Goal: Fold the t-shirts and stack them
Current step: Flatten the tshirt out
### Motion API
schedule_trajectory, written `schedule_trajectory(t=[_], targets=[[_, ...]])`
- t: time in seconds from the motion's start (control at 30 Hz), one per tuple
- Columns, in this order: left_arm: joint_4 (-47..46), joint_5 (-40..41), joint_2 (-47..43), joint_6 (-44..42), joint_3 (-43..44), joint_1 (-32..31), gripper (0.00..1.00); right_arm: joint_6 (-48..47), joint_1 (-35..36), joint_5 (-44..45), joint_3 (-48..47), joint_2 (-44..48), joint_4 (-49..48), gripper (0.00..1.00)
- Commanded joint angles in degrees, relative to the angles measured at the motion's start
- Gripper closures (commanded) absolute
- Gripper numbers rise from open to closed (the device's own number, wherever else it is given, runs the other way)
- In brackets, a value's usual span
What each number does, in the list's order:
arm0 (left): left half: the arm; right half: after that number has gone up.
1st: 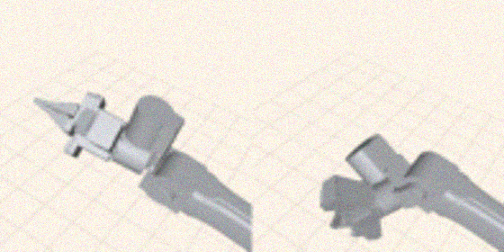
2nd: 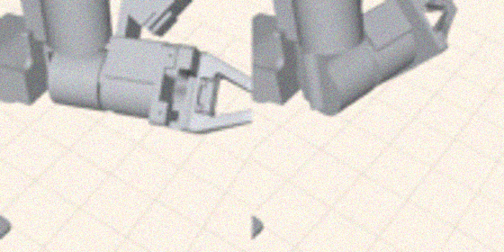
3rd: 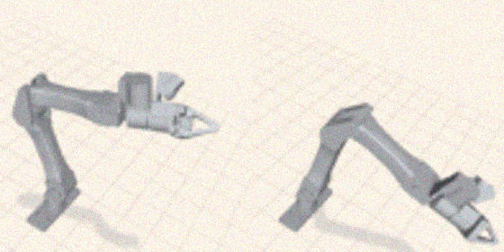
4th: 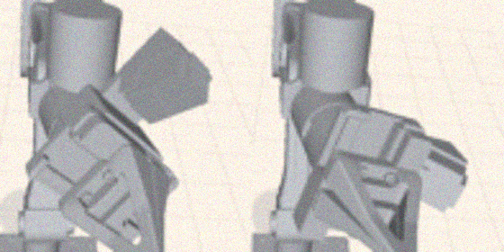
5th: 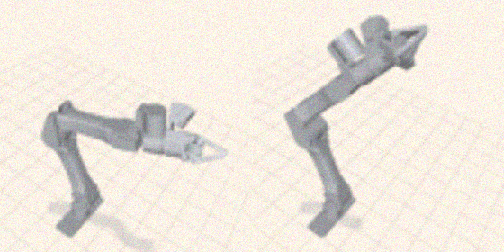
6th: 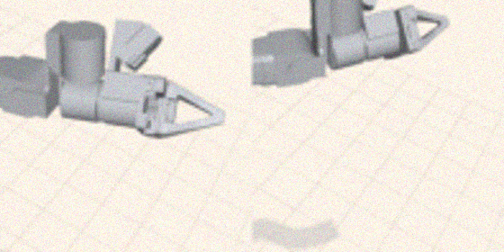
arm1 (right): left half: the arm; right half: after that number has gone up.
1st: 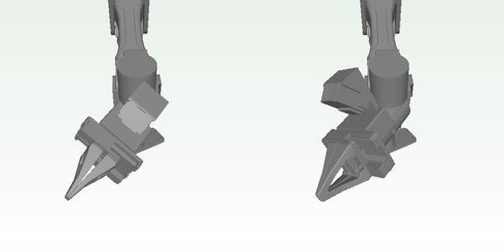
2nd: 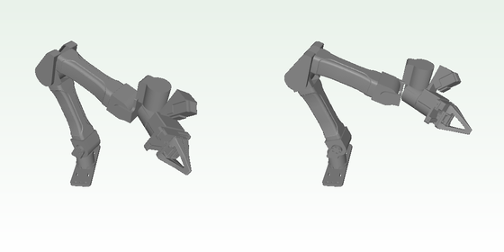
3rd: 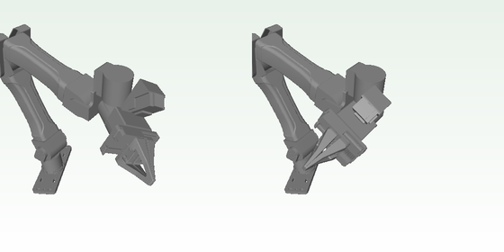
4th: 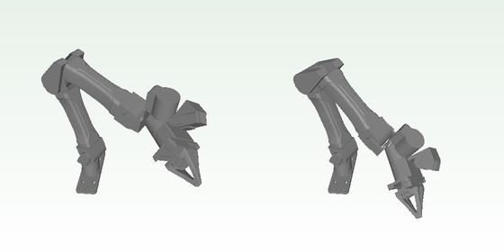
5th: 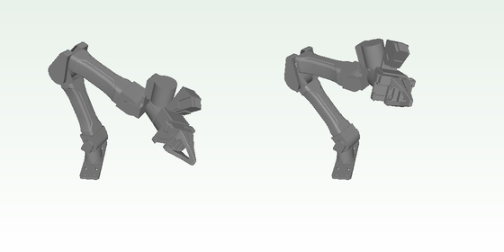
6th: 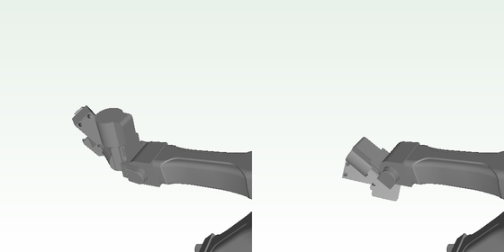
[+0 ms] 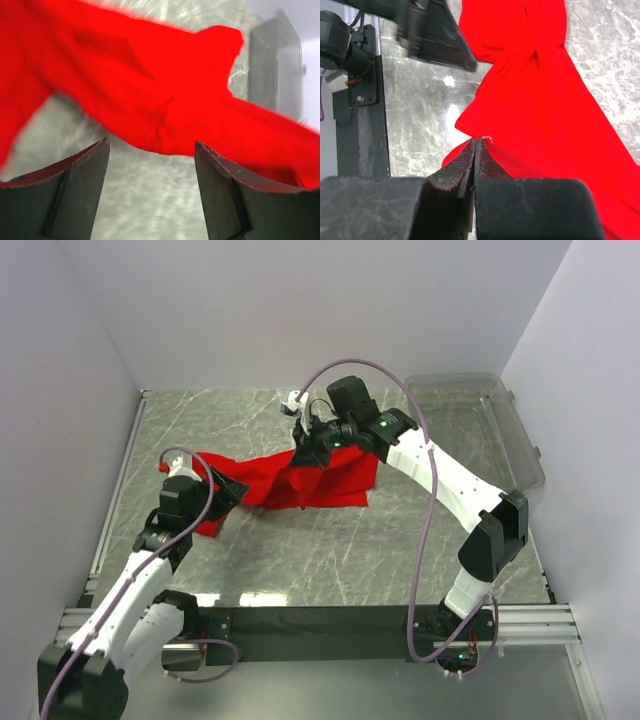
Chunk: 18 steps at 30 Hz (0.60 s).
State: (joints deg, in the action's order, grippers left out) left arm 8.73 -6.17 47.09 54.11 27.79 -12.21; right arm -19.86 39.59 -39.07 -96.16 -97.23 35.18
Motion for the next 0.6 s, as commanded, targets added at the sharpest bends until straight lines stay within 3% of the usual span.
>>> schedule_trajectory(t=[0.0,0.23,0.33,0.57], targets=[[0.86,0.38,-6.37,-21.82,3.59,-0.27,0.26,-1.67,0.22,-1.18,-3.59,-0.85,0.5,1.0],[-8.29,-11.21,-8.86,-42.56,-1.86,-0.27,0.23,-2.47,-0.57,-2.68,-5.53,-1.64,2.26,1.0],[-11.18,-17.26,-7.28,-47.14,-2.91,-0.27,0.18,-2.82,-0.66,-3.21,-6.06,-1.65,2.88,1.0],[-13.92,-25.8,-4.47,-53.48,-3.53,-0.27,0.23,-2.2,-0.75,-4.7,-7.73,-3.05,4.11,1.0]])
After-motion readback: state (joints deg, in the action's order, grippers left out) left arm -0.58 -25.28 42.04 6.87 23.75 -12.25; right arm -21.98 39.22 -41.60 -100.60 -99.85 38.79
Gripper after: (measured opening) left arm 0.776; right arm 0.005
